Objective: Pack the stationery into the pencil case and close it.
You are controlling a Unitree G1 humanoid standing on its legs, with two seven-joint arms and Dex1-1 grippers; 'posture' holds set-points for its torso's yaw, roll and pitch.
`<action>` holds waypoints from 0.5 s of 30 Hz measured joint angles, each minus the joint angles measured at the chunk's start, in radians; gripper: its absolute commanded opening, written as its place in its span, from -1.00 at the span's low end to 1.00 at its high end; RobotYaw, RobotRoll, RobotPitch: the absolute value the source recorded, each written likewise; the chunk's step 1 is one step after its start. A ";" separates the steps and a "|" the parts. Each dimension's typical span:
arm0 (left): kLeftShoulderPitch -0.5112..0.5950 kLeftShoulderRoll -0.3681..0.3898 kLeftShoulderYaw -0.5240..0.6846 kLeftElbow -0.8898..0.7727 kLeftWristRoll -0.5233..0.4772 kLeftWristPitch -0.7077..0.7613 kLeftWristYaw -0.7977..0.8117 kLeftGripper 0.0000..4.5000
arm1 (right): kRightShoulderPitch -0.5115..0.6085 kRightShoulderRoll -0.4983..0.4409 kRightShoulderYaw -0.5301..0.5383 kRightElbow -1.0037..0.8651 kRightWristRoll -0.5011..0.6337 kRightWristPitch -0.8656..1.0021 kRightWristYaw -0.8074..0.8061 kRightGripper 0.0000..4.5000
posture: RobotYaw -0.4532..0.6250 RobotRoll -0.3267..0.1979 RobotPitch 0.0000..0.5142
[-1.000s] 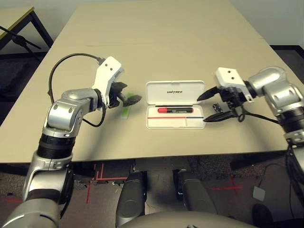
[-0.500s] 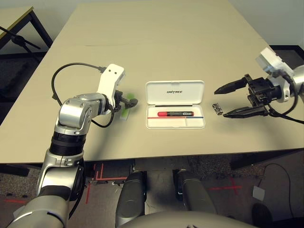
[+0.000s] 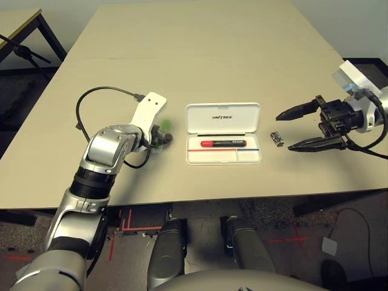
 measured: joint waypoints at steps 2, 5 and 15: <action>-0.001 0.003 0.002 0.006 0.000 -0.004 -0.002 -0.52 | 0.000 0.000 0.000 0.001 0.000 -0.010 0.000 1.00 | -0.14 0.25 -0.46; -0.007 0.013 0.001 0.028 0.000 -0.024 -0.020 -0.52 | 0.000 0.000 0.000 0.004 0.000 -0.016 0.000 1.00 | -0.13 0.25 -0.46; -0.004 0.158 -0.040 0.037 0.006 -0.080 -0.110 -0.52 | -0.001 0.010 0.004 0.017 -0.001 -0.032 0.000 1.00 | -0.09 0.25 -0.45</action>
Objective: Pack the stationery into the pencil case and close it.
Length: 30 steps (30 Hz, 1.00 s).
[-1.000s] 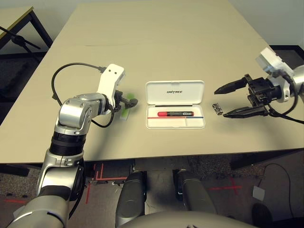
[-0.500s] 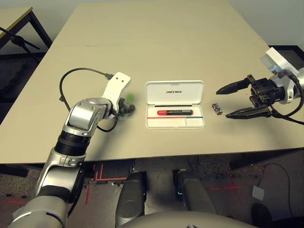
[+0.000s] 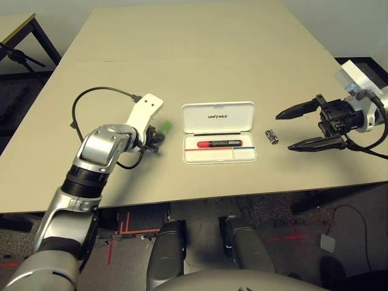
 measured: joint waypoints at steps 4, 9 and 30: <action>0.008 0.077 -0.019 -0.010 0.000 -0.016 -0.060 -0.52 | -0.003 0.002 0.002 0.013 -0.001 -0.003 0.000 1.00 | -0.07 0.25 -0.46; 0.062 0.169 -0.047 -0.091 0.001 -0.057 -0.143 -0.52 | -0.004 0.017 0.009 0.024 -0.001 -0.003 0.000 1.00 | -0.05 0.25 -0.47; 0.131 0.228 -0.046 -0.387 -0.087 -0.307 -0.455 -0.52 | -0.002 0.020 0.038 0.041 -0.001 -0.026 0.000 1.00 | -0.09 0.25 -0.51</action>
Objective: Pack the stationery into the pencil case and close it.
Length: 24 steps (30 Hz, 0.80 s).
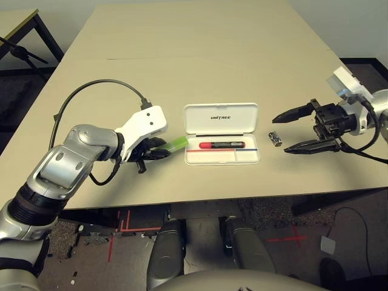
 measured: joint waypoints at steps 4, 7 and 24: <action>-0.067 -0.047 -0.054 0.005 0.011 -0.033 -0.021 -0.52 | 0.001 0.000 -0.001 -0.002 0.000 0.000 0.000 1.00 | -0.11 0.25 -0.51; -0.114 -0.085 -0.101 0.047 0.038 -0.061 -0.028 -0.52 | 0.003 -0.003 -0.002 -0.004 0.000 0.000 0.000 1.00 | -0.13 0.25 -0.50; -0.251 -0.322 -0.306 0.294 0.226 -0.275 -0.073 -0.52 | 0.043 -0.021 -0.055 -0.010 -0.050 -0.002 0.000 1.00 | -0.20 0.25 -0.49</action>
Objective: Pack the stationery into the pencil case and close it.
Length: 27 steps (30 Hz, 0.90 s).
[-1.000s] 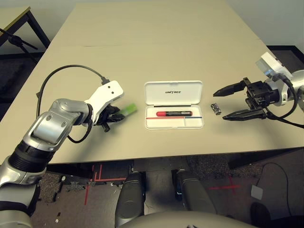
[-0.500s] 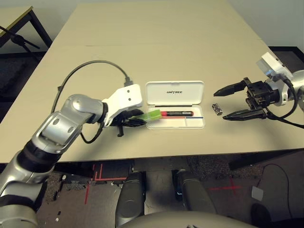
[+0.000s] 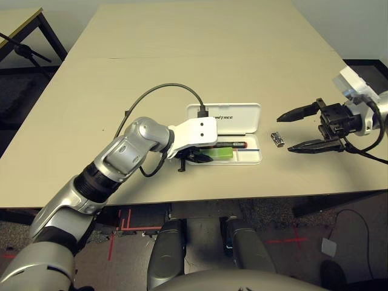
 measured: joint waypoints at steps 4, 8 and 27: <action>-0.016 -0.023 -0.002 0.033 0.026 -0.030 -0.009 -0.52 | 0.000 -0.004 -0.001 -0.001 -0.033 0.011 0.000 1.00 | -0.20 0.25 -0.48; -0.017 -0.026 -0.004 0.059 0.050 -0.055 -0.024 -0.52 | -0.005 0.022 -0.019 0.009 -0.075 0.024 0.000 1.00 | -0.20 0.25 -0.48; -0.007 -0.004 0.108 -0.004 0.006 -0.049 -0.058 0.98 | 0.056 0.062 -0.129 -0.086 -0.282 0.282 -0.209 1.00 | -0.21 0.25 -0.44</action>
